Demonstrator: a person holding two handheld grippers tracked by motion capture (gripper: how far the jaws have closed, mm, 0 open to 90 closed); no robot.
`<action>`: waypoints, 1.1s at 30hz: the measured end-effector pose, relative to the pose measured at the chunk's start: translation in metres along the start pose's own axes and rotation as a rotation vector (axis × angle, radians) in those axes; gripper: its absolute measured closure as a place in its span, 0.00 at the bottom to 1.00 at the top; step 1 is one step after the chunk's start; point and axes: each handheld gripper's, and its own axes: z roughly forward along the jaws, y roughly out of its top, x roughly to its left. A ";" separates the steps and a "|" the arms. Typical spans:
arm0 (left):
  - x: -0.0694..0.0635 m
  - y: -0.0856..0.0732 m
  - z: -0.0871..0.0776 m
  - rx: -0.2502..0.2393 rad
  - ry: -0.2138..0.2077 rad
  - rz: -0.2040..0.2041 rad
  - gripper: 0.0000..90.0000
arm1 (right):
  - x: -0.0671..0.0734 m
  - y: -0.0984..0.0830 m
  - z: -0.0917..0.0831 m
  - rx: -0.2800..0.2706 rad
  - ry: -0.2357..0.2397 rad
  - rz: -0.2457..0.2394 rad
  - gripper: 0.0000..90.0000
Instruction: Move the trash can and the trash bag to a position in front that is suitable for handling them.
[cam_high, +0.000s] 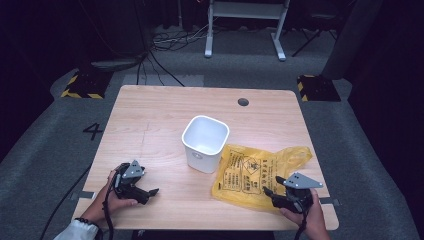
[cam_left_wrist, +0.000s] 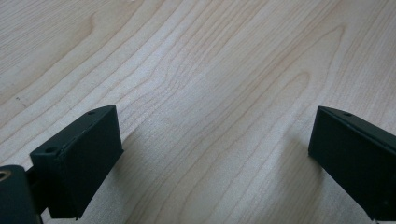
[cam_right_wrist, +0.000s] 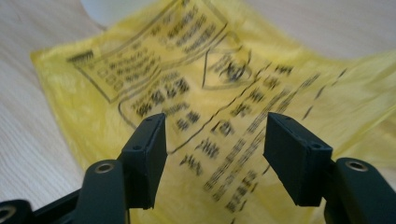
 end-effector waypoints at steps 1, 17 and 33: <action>0.000 0.000 0.000 -0.001 0.000 0.001 0.03 | 0.002 -0.003 0.004 0.020 0.004 -0.001 0.44; 0.000 0.000 0.000 -0.001 0.005 -0.001 0.03 | -0.010 -0.025 0.028 0.044 -0.029 0.069 0.42; 0.000 0.000 0.000 0.000 0.004 0.000 0.03 | -0.047 -0.010 0.049 0.036 -0.034 0.072 0.41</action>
